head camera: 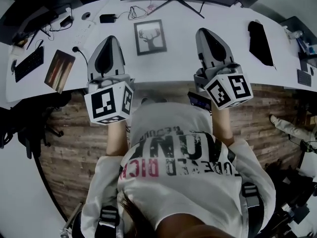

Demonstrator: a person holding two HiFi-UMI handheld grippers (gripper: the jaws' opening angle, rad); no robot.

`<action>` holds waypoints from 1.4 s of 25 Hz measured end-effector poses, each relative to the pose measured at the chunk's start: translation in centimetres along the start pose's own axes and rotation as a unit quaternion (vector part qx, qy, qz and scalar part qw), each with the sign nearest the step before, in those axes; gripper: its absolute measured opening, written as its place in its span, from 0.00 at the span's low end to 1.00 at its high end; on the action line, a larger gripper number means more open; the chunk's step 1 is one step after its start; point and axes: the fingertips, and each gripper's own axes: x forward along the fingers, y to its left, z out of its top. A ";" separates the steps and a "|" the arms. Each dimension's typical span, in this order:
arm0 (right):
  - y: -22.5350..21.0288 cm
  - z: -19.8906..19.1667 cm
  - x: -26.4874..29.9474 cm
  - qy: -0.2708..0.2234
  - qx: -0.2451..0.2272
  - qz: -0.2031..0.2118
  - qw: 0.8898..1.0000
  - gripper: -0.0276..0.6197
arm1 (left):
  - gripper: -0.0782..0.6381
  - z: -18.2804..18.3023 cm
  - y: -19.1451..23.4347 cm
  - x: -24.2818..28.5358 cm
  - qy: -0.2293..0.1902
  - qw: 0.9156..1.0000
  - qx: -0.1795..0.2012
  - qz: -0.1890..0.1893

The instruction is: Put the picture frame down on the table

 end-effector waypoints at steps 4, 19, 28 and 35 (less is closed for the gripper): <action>1.5 -0.6 -0.5 0.009 0.003 0.011 1.000 0.05 | 0.11 -1.2 -0.8 -1.0 0.010 1.000 -0.015 -0.007; 4.2 -2.8 -3.4 0.038 0.007 0.029 0.999 0.05 | 0.11 -3.2 -6.2 -3.0 0.023 0.997 -0.035 -0.071; 4.1 -2.7 -3.9 0.040 0.005 0.028 0.999 0.05 | 0.11 -3.0 -6.6 -3.4 0.021 0.997 -0.035 -0.071; 3.7 -3.0 -4.1 0.039 0.015 0.023 0.999 0.05 | 0.11 -2.8 -6.5 -3.3 0.020 0.997 -0.033 -0.068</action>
